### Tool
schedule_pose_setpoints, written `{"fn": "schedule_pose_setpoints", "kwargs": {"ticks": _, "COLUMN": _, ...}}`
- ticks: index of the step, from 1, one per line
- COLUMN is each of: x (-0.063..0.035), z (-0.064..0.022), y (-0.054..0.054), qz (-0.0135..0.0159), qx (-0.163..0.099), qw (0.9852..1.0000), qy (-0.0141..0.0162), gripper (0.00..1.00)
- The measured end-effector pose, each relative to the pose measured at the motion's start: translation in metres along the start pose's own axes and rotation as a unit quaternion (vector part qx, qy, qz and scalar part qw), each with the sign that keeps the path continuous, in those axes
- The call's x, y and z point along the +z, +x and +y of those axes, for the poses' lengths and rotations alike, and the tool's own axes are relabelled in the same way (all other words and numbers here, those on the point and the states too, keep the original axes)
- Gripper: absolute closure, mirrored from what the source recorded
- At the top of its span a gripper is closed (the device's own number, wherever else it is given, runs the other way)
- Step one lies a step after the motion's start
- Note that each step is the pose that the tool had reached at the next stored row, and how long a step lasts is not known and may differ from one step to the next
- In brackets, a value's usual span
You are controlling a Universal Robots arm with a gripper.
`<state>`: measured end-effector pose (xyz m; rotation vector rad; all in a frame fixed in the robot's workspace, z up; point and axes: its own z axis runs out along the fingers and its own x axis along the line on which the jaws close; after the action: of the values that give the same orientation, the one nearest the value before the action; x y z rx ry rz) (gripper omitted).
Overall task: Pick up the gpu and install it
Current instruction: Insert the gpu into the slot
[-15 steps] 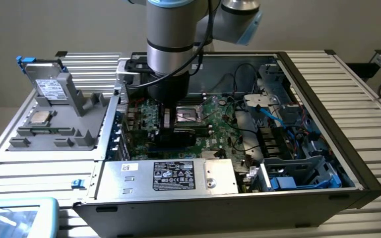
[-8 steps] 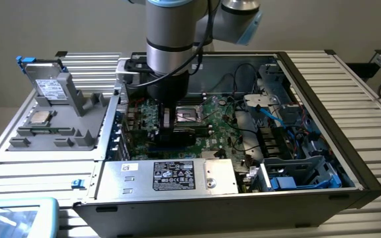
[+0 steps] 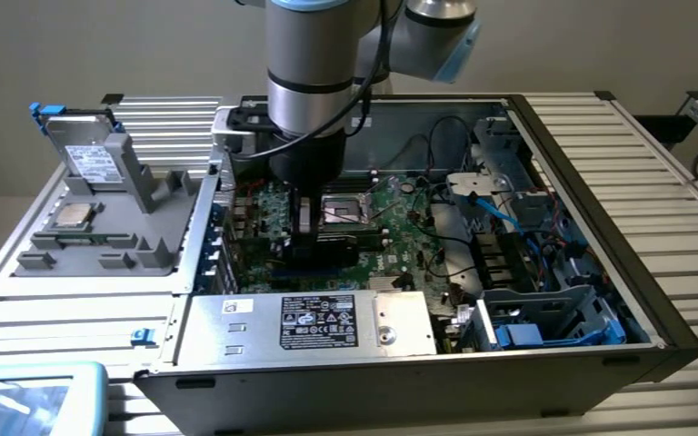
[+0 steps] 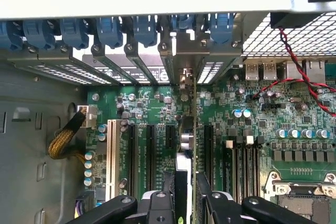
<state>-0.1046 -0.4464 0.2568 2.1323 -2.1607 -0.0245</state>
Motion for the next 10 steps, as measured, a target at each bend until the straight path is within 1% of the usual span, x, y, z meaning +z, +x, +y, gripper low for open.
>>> {"fn": "schedule_pose_setpoints", "kwargs": {"ticks": 4, "x": 0.0008, "z": 0.0004, "y": -0.0006, "qz": 0.0002, "qx": -0.005, "qw": 1.0000, "qy": 0.0005, "gripper": 0.72}}
{"fn": "schedule_pose_setpoints", "kwargs": {"ticks": 7, "x": 0.0008, "z": 0.0004, "y": -0.0016, "qz": 0.0013, "qx": -0.019, "qw": 0.9998, "qy": 0.0013, "gripper": 0.72}}
{"fn": "schedule_pose_setpoints", "kwargs": {"ticks": 10, "x": 0.0008, "z": 0.0005, "y": -0.0016, "qz": 0.0016, "qx": -0.020, "qw": 0.9998, "qy": 0.0014, "gripper": 0.72}}
